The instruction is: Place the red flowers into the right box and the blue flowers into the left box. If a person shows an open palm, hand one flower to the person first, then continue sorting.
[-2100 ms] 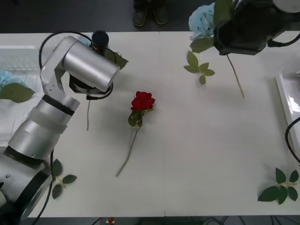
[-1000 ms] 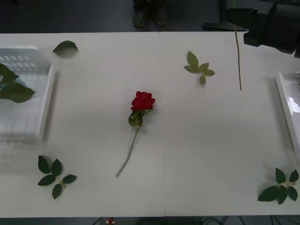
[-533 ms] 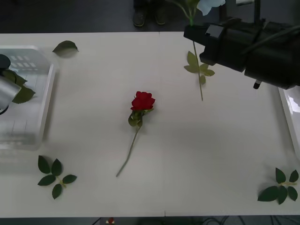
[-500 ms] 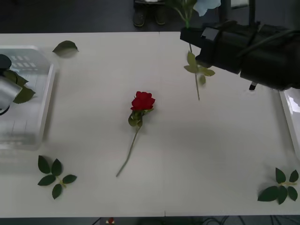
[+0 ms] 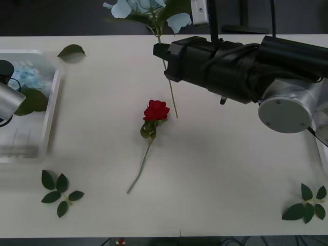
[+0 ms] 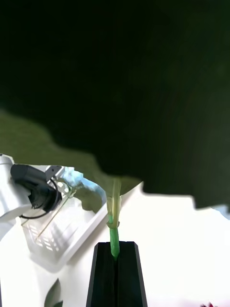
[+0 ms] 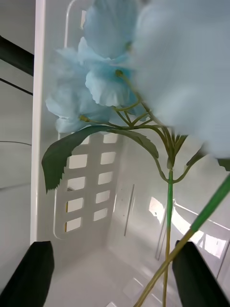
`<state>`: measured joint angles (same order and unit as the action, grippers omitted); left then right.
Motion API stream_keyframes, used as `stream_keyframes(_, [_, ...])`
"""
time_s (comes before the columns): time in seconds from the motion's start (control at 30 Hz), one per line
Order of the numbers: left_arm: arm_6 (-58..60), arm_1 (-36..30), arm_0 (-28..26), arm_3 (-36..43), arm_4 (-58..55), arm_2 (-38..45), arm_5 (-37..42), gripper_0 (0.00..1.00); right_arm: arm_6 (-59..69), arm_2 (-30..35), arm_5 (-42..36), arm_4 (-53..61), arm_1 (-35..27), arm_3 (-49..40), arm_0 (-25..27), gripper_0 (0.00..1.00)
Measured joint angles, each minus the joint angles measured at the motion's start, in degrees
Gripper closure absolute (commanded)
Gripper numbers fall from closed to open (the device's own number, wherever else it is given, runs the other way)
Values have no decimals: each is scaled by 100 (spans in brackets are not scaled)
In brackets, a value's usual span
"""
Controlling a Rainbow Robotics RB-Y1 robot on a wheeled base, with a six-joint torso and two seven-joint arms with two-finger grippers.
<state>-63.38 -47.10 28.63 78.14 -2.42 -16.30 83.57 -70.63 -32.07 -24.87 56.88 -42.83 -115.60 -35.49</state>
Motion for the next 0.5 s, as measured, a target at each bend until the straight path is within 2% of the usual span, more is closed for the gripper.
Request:
stream_keyframes(0.1, [0,0,0,0,0,0,0,0,240,-43,0,-223,180,117,-94,100])
stream_keyframes(0.5, [0,0,0,0,0,0,0,0,772,-37,0,-661,264,138,-107,100])
